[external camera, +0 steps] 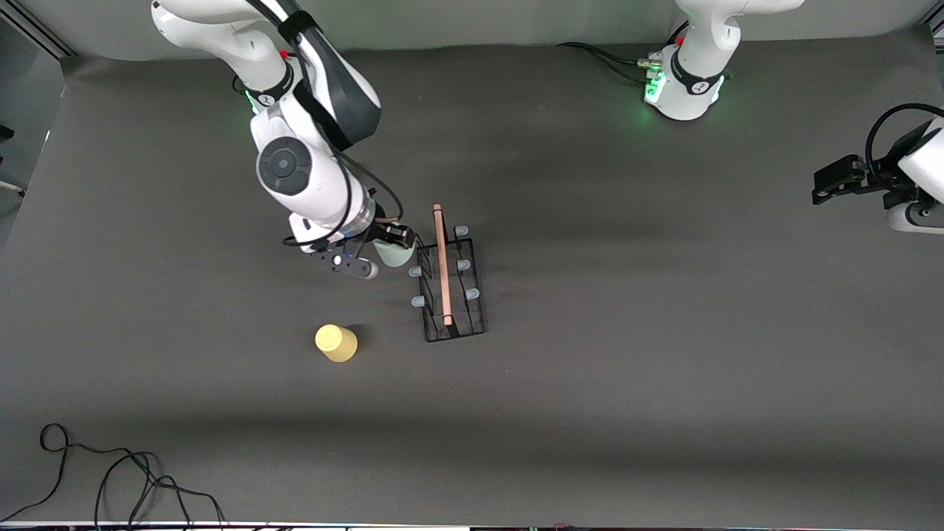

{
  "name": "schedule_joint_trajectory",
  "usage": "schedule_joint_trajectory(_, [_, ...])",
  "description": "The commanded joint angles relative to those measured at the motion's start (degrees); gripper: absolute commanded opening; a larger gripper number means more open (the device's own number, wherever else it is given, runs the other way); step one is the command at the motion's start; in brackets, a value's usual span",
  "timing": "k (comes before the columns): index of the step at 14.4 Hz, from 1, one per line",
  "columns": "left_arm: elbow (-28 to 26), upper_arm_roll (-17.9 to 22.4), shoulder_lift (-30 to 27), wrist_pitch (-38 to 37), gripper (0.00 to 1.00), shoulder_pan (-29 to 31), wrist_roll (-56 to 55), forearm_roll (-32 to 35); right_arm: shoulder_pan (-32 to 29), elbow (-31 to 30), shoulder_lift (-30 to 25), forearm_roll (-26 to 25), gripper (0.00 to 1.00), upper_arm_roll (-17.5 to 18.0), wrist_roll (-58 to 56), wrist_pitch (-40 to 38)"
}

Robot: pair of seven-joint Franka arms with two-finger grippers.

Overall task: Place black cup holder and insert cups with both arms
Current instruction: 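Place the green cup onto a rack peg with the right gripper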

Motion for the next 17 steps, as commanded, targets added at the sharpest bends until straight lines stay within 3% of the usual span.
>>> schedule_joint_trajectory(1, [1.07, 0.50, 0.47, -0.05, 1.00, -0.62, 0.85, 1.22, 1.84, -0.03, 0.51, 1.19, 0.00, -0.78, 1.15, 0.13])
schedule_joint_trajectory(7, [1.07, 0.41, 0.38, 0.48, 1.00, -1.06, 0.85, 1.22, 3.78, -2.31, 2.53, 1.01, 0.00, -0.78, 1.15, 4.70])
schedule_joint_trajectory(8, [1.07, 0.33, 0.38, 0.66, 1.00, -1.06, 0.94, 1.22, 3.69, -2.23, 2.62, 1.01, 0.08, -0.78, 1.15, 4.70])
schedule_joint_trajectory(9, [1.07, 0.33, 0.38, 0.48, 1.00, -1.06, 0.85, 1.22, 3.60, -2.23, 2.62, 1.01, 0.80, -0.78, 1.06, 4.61])
schedule_joint_trajectory(10, [1.07, 0.33, 0.47, 0.66, 1.00, -0.97, 0.85, 1.22, 3.51, -2.14, 2.44, 1.01, 1.00, -0.87, 1.06, 4.52])
schedule_joint_trajectory(14, [1.07, 0.33, 0.47, 1.53, 1.00, -0.97, 0.94, 1.22, 2.72, -0.74, 1.04, 0.40, 1.00, -1.83, -0.07, 3.12])
schedule_joint_trajectory(17, [0.98, 0.33, 0.47, 1.98, 1.00, -0.89, 0.94, 1.04, 2.72, 3.12, 1.12, -2.14, 1.00, -7.52, -9.79, -3.54])
